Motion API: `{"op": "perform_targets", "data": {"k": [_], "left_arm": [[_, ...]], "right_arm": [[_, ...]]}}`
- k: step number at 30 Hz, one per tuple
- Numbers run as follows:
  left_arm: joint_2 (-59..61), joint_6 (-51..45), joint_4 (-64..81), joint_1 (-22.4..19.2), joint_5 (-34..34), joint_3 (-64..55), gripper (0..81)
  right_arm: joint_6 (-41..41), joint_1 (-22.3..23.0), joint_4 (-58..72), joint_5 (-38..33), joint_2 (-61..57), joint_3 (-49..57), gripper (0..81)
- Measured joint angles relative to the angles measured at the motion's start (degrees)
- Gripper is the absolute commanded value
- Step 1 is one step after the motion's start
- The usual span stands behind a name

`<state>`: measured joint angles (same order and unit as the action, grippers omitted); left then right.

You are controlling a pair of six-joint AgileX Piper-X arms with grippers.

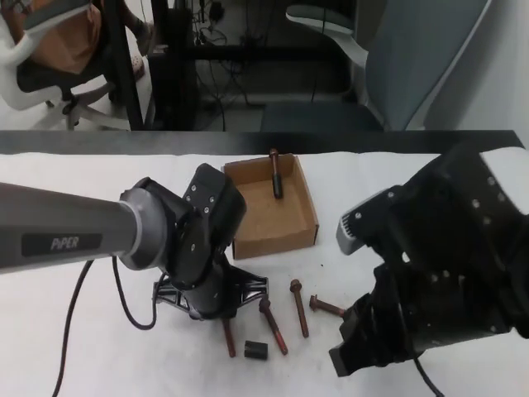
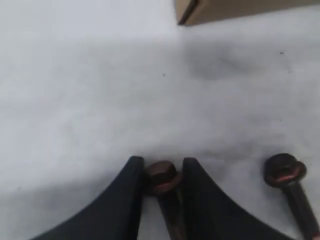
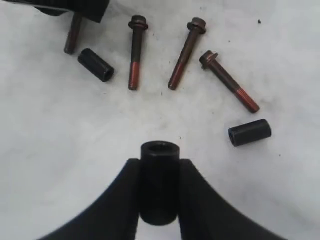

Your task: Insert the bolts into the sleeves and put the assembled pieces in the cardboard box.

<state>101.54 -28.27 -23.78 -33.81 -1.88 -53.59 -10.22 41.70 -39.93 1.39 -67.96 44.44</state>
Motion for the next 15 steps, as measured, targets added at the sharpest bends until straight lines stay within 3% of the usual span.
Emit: {"op": "perform_targets", "data": {"k": [7,15], "left_arm": [[-7.71,7.52,6.26,-2.81,6.81,2.18,1.8],[-33.12,17.77,22.31,-8.01,8.66,12.77,1.8]], "right_arm": [[1.17,0.00,4.58,1.85,9.66,-4.01,0.6],[1.17,1.49,16.32,-1.39,27.51,-16.09,0.6]]}}
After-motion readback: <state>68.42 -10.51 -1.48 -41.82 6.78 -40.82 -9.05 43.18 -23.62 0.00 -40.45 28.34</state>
